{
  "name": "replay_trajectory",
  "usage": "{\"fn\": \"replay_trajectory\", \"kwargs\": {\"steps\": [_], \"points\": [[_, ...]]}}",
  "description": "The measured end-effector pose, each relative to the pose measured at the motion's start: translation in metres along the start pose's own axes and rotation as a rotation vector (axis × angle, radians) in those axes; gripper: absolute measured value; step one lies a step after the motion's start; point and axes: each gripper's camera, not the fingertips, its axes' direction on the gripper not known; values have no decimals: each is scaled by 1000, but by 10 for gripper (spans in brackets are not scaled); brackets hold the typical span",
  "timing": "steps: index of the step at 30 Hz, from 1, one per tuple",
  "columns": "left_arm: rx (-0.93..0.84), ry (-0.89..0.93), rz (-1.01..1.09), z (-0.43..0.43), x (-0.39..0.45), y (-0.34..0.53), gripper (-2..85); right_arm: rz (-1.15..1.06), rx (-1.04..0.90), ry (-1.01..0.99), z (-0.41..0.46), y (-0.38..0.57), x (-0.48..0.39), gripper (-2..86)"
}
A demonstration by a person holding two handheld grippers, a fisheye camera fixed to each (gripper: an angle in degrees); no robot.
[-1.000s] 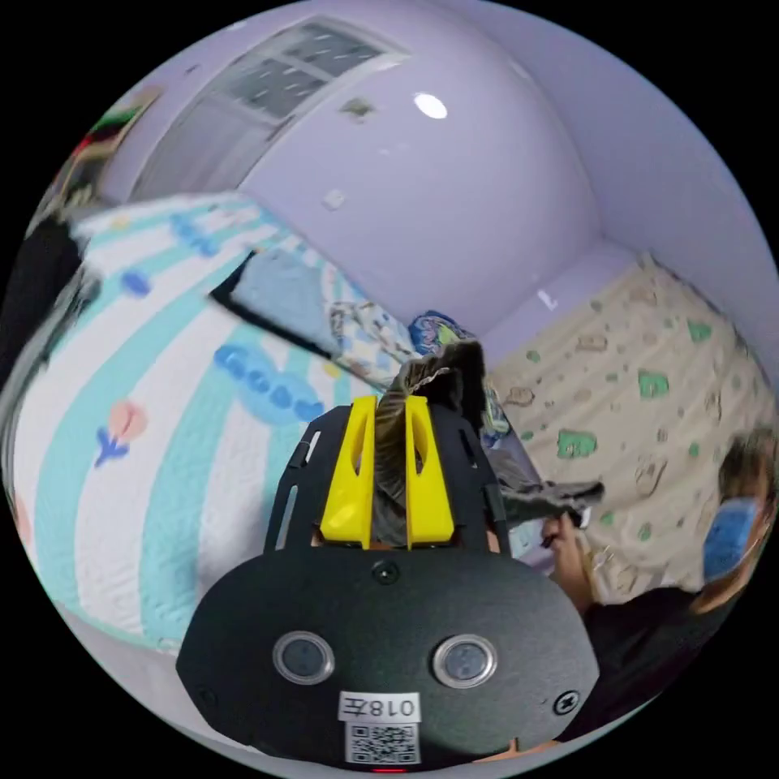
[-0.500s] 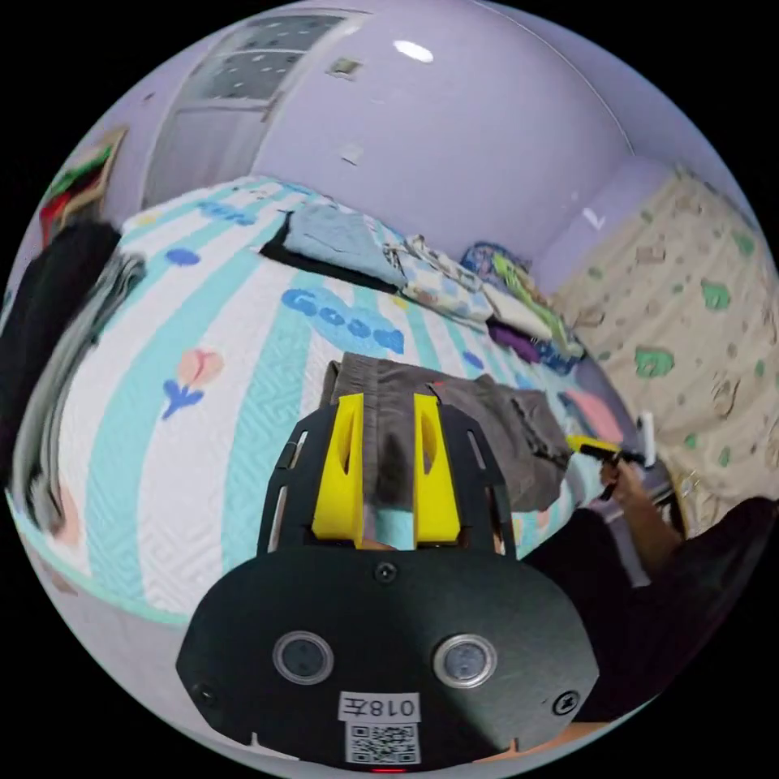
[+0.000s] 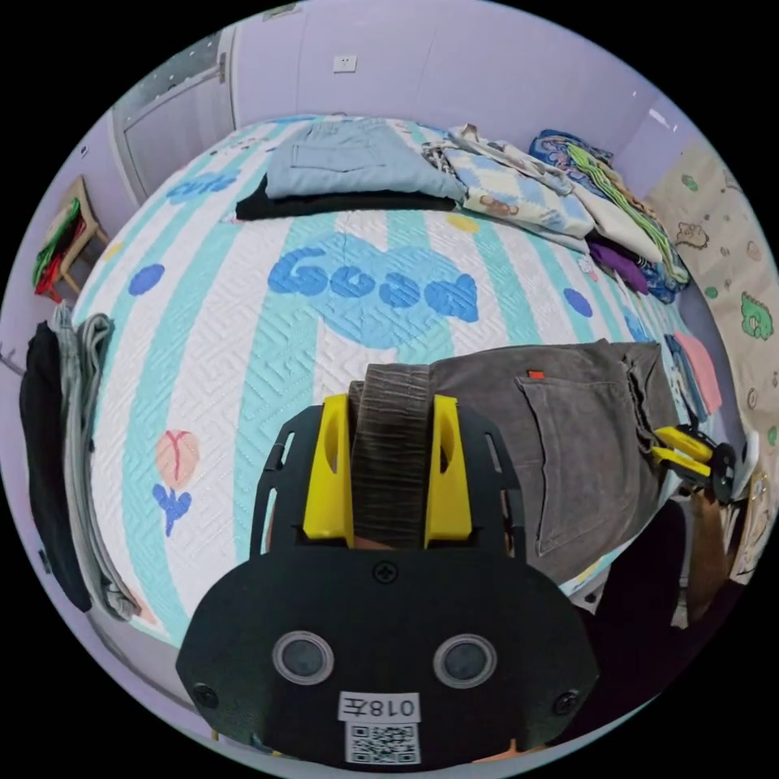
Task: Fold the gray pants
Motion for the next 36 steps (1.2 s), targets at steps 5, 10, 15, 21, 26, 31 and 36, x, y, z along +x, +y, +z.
{"fn": "replay_trajectory", "kwargs": {"steps": [5,10,15,21,26,31,36], "points": [[99,-70,8,-10,17,21,112,-8,38,-13,-12,-1,0,68],[61,-91,-55,11,17,30,123,7,9,15,-6,-1,5,131],[71,-109,-45,10,17,45,112,36,8,10,-4,-8,27,79],[300,-74,-52,-33,11,96,70,417,342,-67,-85,24,135,54],[505,-134,4,-85,19,99,66,591,597,-8,-157,39,243,49],[746,-180,-34,-154,-17,107,65,751,790,130,-235,62,345,41],[931,-68,-158,-169,-108,170,66,1199,814,160,-230,180,458,43]]}}
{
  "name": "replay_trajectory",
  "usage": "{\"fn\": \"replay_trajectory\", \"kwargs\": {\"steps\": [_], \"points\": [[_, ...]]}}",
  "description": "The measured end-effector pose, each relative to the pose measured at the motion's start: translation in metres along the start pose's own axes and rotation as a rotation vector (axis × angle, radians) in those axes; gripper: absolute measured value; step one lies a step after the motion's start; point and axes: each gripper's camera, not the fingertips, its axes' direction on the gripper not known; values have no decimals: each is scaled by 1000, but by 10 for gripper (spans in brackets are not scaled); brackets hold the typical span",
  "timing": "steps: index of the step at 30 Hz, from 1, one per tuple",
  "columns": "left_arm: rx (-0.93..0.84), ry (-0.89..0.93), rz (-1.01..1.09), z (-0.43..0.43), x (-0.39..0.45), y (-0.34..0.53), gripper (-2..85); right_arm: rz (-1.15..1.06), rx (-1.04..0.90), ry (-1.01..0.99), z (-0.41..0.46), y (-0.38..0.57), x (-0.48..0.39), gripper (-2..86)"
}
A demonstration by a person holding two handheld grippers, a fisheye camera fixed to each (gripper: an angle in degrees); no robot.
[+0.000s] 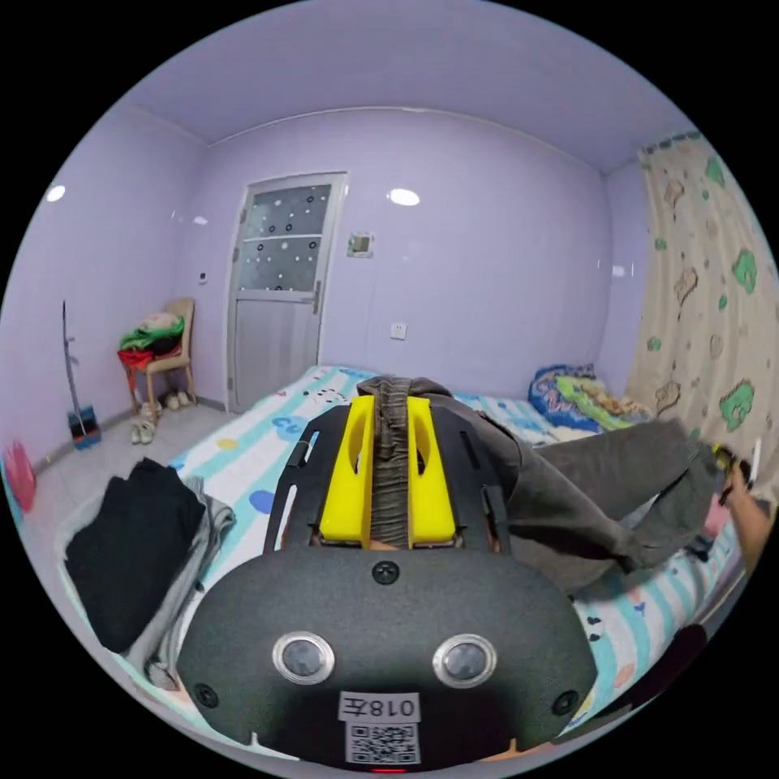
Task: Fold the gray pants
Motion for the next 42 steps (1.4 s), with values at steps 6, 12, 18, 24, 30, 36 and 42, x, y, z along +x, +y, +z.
{"fn": "replay_trajectory", "kwargs": {"steps": [6,12,18,24,30,36,42], "points": [[-121,182,-121,-40,-90,115,64,86,-273,67,23,41,77,44],[-154,448,-107,-94,-95,198,60,-324,-527,-172,94,65,-45,83],[-102,541,-158,-156,-119,235,58,-261,-665,-199,183,65,-115,95],[-109,571,-199,-180,-138,260,53,254,-469,-122,228,21,-15,113],[-8,587,-329,-174,-168,288,-4,324,-589,-116,273,7,21,128],[-13,536,-362,-157,-173,295,-6,269,-575,-76,262,1,9,122],[-142,397,-406,-137,-169,278,45,217,-580,-61,227,-6,-5,25]]}}
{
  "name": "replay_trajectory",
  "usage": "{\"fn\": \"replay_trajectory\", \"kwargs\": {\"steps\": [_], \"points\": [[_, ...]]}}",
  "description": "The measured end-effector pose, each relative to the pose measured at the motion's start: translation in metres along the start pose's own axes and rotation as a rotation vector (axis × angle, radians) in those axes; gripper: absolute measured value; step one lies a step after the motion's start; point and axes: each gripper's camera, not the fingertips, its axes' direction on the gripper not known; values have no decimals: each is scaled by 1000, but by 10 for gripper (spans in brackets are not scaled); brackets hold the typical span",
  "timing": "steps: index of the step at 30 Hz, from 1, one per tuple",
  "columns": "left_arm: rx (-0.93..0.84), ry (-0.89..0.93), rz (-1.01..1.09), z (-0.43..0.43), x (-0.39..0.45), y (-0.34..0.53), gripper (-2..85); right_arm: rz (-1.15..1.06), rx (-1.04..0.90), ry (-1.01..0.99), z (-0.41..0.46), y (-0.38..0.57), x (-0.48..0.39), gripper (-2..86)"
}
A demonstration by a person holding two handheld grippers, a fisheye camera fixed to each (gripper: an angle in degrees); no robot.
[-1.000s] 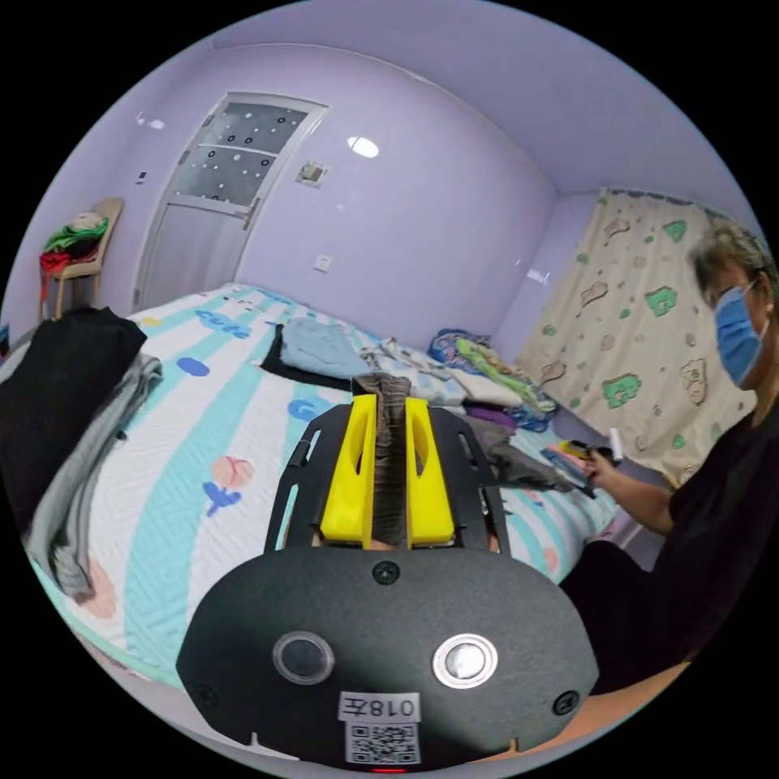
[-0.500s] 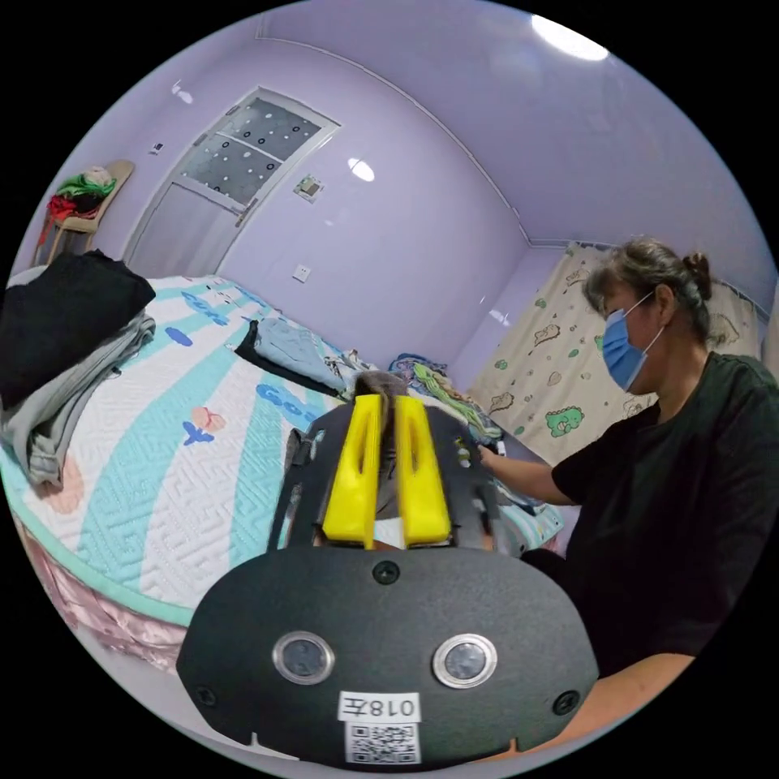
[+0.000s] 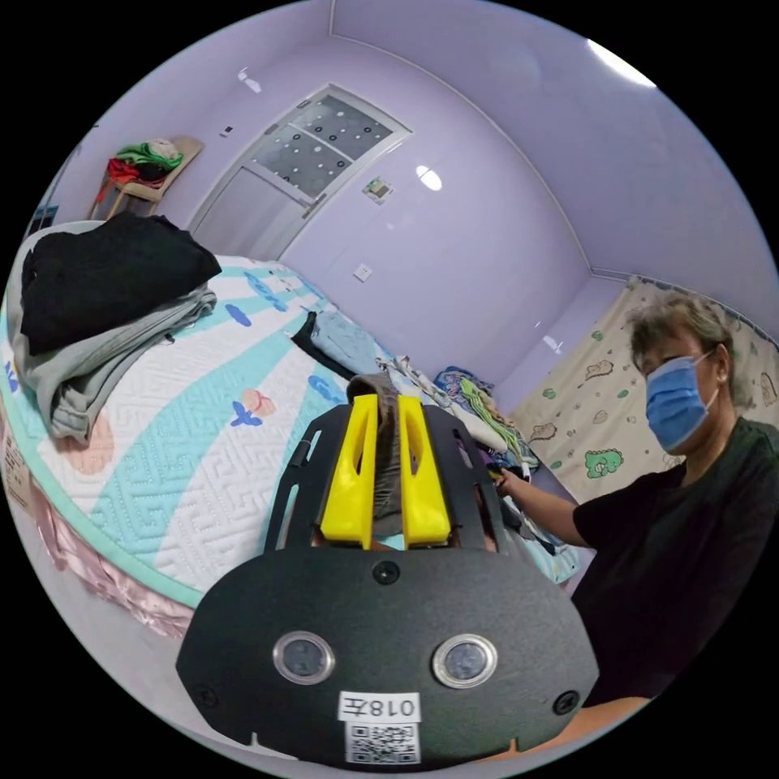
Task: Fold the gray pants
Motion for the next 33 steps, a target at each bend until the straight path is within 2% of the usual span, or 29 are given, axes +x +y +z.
{"fn": "replay_trajectory", "kwargs": {"steps": [3,8,12,16,19,21,23,25,27,33], "points": [[-37,-33,-31,11,10,-6,82,-79,150,-220,-51,23,-13,14],[-89,-78,0,17,37,-24,110,-278,231,-545,-162,74,-29,8],[-18,-54,35,8,49,-40,101,-316,321,-718,-280,140,7,6],[-45,-44,63,26,61,-68,106,-287,354,-696,-365,208,67,6],[-214,-48,90,88,71,-98,123,-210,336,-682,-406,269,119,5],[-320,-102,120,131,80,-112,129,-125,318,-679,-425,317,156,5],[-514,-224,120,182,90,-121,135,-63,312,-683,-435,351,177,5],[-537,-256,92,191,99,-121,136,-23,304,-692,-445,379,191,4],[-482,-268,26,182,102,-119,137,-42,288,-698,-460,405,200,4],[-513,-162,-188,206,89,-123,164,-194,333,-805,-516,454,208,4]]}}
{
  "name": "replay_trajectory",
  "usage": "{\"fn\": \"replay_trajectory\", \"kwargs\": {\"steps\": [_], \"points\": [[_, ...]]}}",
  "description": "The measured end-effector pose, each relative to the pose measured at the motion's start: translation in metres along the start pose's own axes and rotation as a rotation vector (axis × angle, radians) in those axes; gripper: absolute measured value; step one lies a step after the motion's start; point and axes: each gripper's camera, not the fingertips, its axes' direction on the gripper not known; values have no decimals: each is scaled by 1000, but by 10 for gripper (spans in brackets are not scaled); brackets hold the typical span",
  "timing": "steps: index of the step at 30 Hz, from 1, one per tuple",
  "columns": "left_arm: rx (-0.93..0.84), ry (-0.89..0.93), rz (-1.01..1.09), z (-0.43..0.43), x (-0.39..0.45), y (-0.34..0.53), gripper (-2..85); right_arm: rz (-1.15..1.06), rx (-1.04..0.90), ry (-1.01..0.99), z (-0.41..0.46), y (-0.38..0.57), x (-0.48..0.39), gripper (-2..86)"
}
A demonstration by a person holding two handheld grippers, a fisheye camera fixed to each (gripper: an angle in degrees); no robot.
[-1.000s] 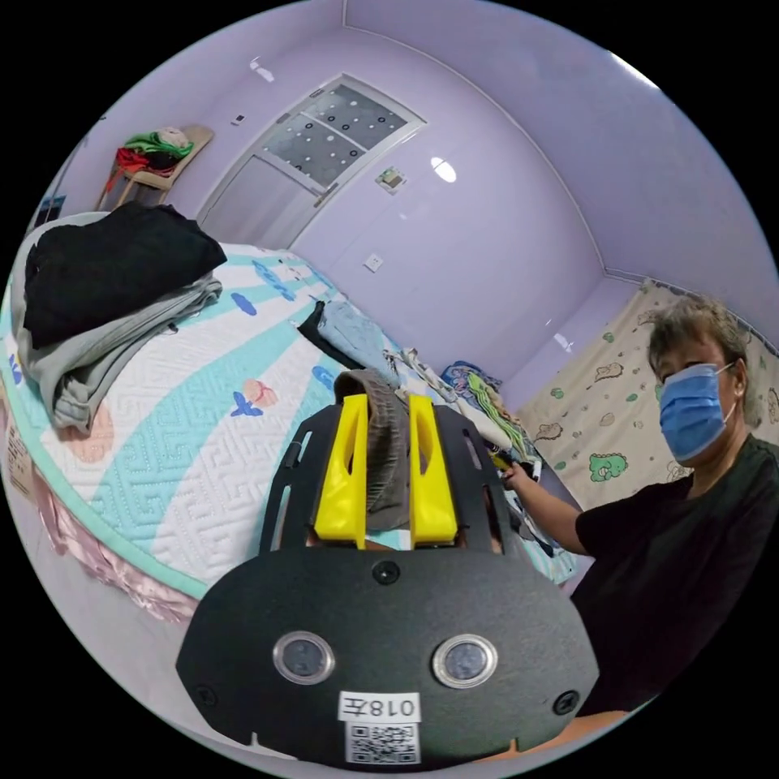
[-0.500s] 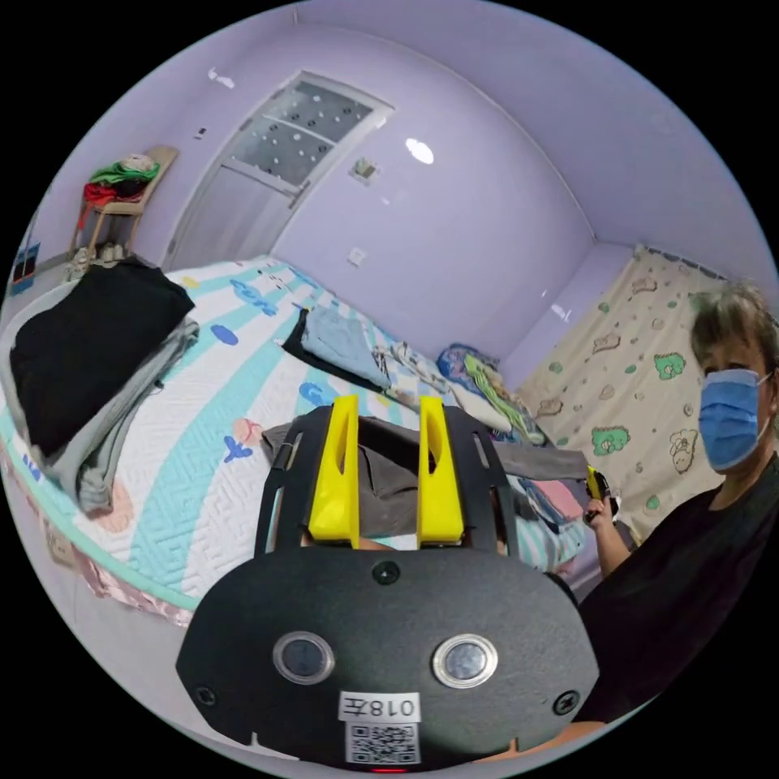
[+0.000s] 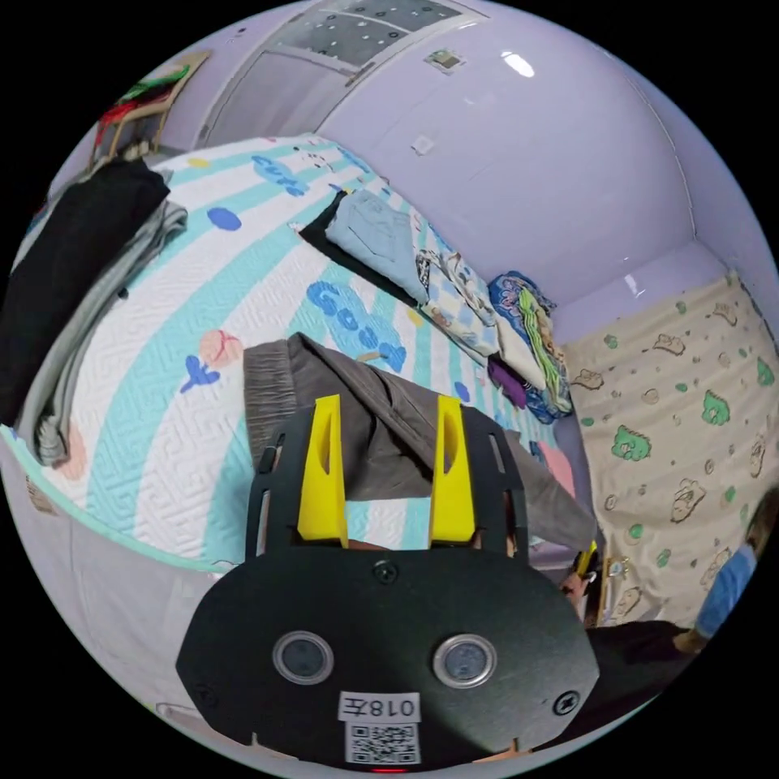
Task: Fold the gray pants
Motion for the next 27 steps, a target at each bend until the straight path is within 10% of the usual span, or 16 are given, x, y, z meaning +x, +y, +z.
{"fn": "replay_trajectory", "kwargs": {"steps": [18,27], "points": [[-242,-25,70,96,119,-17,195,-179,55,-112,-167,112,-134,4],[-444,-459,87,183,150,-39,203,-171,44,-104,-198,165,-159,4]]}}
